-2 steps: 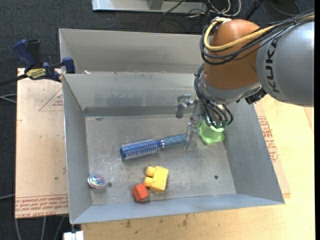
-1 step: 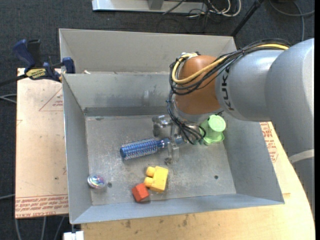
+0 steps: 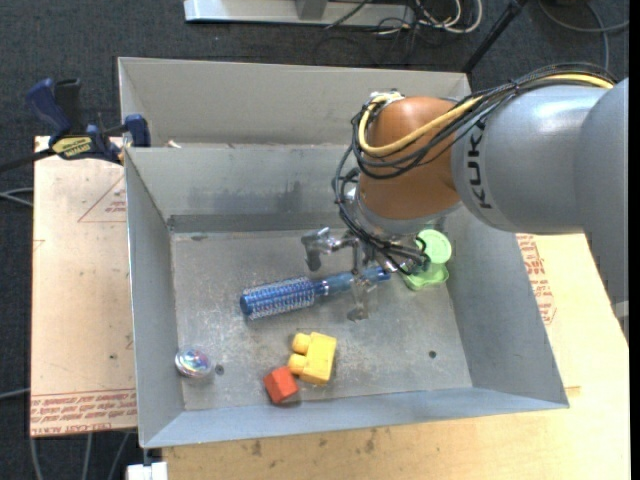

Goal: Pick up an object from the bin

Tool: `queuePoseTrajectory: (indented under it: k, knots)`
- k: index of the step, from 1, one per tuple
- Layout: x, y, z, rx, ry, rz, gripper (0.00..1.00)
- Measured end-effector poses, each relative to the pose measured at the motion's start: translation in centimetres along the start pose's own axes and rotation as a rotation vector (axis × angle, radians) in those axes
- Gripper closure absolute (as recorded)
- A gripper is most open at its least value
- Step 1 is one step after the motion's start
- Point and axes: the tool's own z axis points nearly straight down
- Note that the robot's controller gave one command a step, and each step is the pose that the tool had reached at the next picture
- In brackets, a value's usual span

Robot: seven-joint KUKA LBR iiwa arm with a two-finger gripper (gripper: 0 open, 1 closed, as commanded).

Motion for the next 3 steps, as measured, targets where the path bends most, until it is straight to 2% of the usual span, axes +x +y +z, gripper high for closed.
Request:
queuePoseTrajectory:
  k: [1, 2, 3]
  knots:
    - [0.9, 0.8, -0.6, -0.002, 0.003, 0.178, 0.0]
    - [0.9, 0.6, 3.3, -0.002, 0.006, 0.251, 0.0]
    - [0.8, 0.6, 3.2, -0.002, 0.003, 0.251, 0.0]
